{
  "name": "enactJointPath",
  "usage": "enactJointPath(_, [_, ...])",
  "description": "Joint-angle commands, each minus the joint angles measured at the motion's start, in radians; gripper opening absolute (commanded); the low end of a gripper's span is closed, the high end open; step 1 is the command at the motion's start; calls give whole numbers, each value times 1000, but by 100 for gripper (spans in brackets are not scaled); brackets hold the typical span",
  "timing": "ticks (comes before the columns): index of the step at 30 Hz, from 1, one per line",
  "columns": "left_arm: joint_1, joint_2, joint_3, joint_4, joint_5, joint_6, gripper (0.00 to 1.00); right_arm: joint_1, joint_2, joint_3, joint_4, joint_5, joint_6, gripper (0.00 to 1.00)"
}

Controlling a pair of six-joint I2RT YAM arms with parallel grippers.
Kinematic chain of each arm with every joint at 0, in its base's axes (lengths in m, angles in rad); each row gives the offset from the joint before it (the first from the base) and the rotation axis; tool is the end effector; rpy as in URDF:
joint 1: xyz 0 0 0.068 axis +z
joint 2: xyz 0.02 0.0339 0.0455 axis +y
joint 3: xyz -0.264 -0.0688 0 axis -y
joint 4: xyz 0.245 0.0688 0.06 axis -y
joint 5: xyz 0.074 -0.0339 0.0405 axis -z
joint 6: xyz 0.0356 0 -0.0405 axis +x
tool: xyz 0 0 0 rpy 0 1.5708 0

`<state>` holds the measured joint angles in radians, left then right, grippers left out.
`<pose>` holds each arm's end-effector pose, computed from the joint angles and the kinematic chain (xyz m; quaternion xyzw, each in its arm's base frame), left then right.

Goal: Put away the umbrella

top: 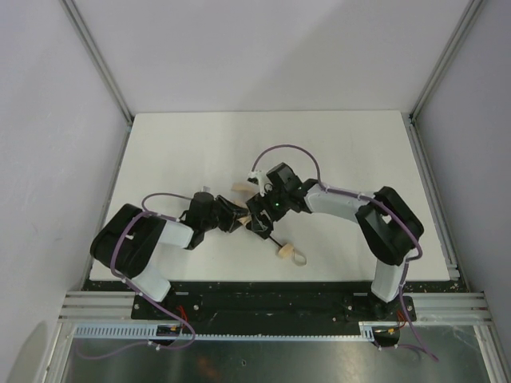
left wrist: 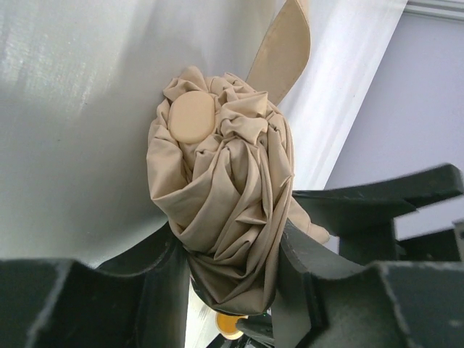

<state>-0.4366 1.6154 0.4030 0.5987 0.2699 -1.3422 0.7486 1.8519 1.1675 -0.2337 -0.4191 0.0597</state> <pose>0.2338 -0.1196 0.1065 -0.3291 0.8181 -0.4296 0.1947 0.2727 0.2731 0.1741 -0.3756 0.8496 0.3045 0.2108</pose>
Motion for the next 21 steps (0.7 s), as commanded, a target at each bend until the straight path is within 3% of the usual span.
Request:
enactJointPath(1, [-6, 38, -52, -215, -101, 114, 16, 98, -108, 19, -63, 370, -125, 94])
enactJointPath(7, [-8, 17, -60, -216, -97, 96, 16, 268, -73, 13, 71, 640, -229, 96])
enactJointPath(13, [-10, 7, -68, -215, -95, 88, 16, 348, 30, -2, 207, 808, -309, 91])
enactJointPath(16, [-11, 3, -71, -214, -90, 87, 16, 358, 71, -10, 260, 840, -311, 80])
enactJointPath(19, [-11, -2, -72, -211, -84, 83, 16, 361, 110, -21, 270, 879, -298, 56])
enactJointPath(21, [-11, -6, -68, -209, -75, 81, 16, 362, 128, -41, 274, 891, -281, 44])
